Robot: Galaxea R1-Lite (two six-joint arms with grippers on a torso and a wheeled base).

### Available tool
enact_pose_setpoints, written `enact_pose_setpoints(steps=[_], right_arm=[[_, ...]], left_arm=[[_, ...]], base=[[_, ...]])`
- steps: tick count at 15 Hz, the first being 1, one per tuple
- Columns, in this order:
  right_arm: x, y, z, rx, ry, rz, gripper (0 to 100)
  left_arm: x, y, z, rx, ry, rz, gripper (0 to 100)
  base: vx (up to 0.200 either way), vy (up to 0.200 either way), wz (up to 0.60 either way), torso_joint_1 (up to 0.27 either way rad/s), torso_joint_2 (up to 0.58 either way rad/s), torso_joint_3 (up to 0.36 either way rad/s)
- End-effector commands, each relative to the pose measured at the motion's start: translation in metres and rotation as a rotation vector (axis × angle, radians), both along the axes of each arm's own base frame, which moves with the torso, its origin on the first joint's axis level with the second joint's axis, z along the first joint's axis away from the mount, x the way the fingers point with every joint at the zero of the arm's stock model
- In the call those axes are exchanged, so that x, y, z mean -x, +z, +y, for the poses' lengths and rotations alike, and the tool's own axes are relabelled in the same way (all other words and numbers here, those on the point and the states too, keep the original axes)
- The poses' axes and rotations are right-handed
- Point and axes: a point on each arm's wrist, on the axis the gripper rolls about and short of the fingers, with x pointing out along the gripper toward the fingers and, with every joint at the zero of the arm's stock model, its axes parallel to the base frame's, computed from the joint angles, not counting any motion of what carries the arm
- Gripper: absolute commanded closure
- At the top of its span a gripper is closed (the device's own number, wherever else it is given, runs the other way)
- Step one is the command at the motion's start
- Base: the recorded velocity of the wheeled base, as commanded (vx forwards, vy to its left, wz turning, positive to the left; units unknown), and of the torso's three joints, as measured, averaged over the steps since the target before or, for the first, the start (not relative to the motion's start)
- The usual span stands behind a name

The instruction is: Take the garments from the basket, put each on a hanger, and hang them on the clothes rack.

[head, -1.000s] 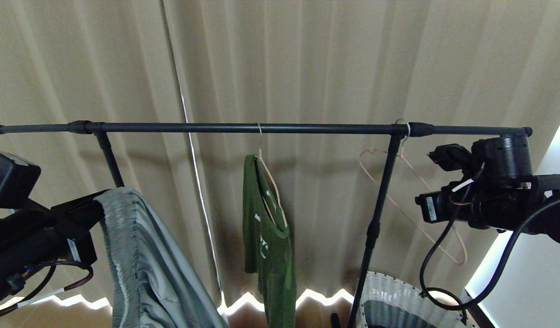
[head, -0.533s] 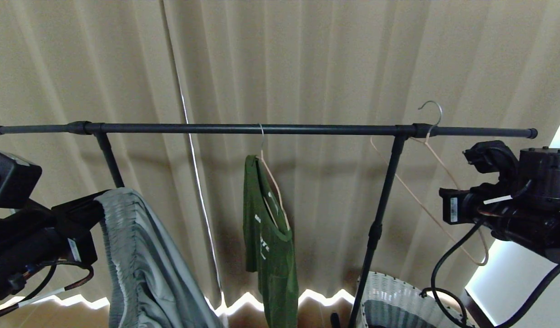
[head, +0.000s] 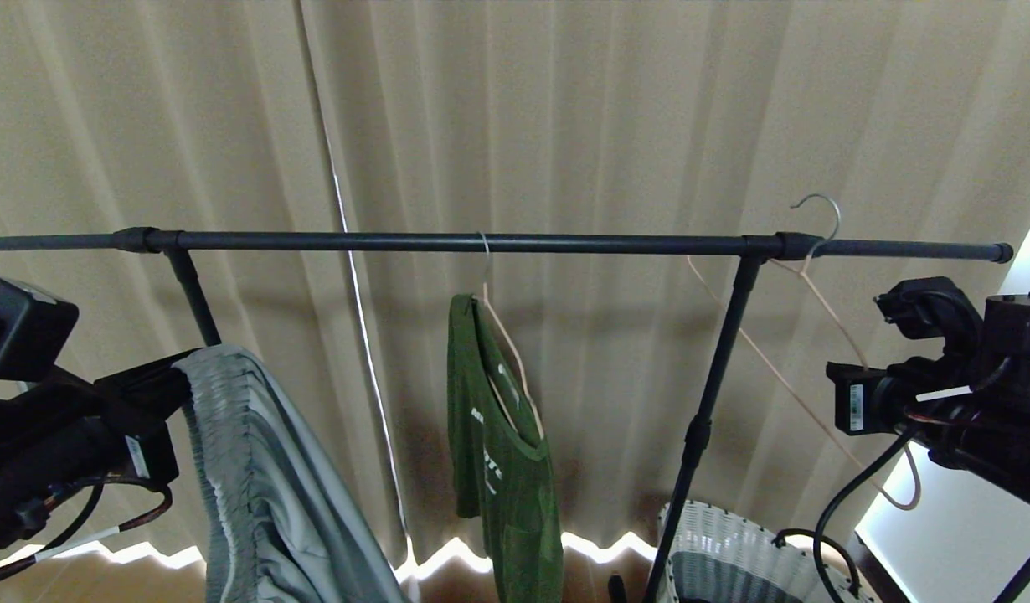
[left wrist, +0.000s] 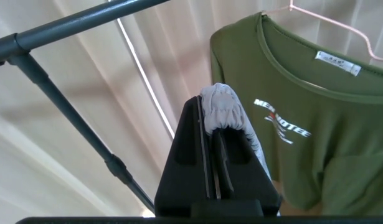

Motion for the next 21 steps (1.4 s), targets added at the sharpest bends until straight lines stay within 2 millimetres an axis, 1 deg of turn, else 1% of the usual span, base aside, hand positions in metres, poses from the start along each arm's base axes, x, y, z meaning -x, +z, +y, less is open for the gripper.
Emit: enact_pose_setpoints(steps=[1,3,7,10,12,13,15,17,18,19,21], right_arm=[[-0.007,-0.008,0.001,0.006,0.001,0.034,100],[-0.016,-0.014,0.003,0.010,0.001,0.053,100],[-0.025,-0.020,0.005,0.013,0.003,0.073,100],[-0.017,-0.018,0.003,0.007,-0.007,0.064,100],[-0.008,-0.008,0.000,-0.006,-0.015,0.017,100],[-0.001,0.001,-0.002,-0.010,-0.015,-0.023,100],[0.008,0.005,-0.004,-0.012,-0.016,-0.040,100],[0.023,-0.003,-0.006,-0.010,-0.018,-0.013,100],[0.033,-0.007,-0.011,-0.012,-0.031,-0.007,100],[0.045,-0.007,-0.017,-0.012,-0.049,-0.013,100],[0.067,-0.011,-0.020,-0.013,-0.046,-0.019,100]], left_arm=[[0.000,-0.001,0.000,0.000,0.000,0.003,100],[0.000,0.000,0.000,0.000,0.002,0.000,100],[0.000,0.000,0.001,0.000,0.003,0.000,100],[-0.001,0.000,0.001,0.000,0.003,0.001,100],[-0.001,0.000,0.000,0.000,0.003,0.000,100],[-0.001,0.001,0.001,0.002,0.008,-0.002,100],[-0.001,0.001,0.003,0.002,0.017,-0.002,100],[-0.001,0.000,0.003,0.000,0.017,0.001,100],[-0.001,0.000,0.004,0.001,0.022,0.000,100],[-0.001,0.001,0.007,0.002,0.045,-0.011,100],[0.001,0.000,0.015,0.005,0.089,-0.023,100]], base=[[0.000,0.000,0.00,0.000,0.00,0.000],[0.000,0.000,0.00,0.000,0.00,0.000],[0.000,0.000,0.00,0.000,0.00,0.000],[0.000,0.000,0.00,0.000,0.00,0.000],[0.000,0.000,0.00,0.000,0.00,0.000],[0.000,0.000,0.00,0.000,0.00,0.000],[0.000,0.000,0.00,0.000,0.00,0.000],[0.000,0.000,0.00,0.000,0.00,0.000],[0.000,0.000,0.00,0.000,0.00,0.000],[0.000,0.000,0.00,0.000,0.00,0.000],[0.000,0.000,0.00,0.000,0.00,0.000]])
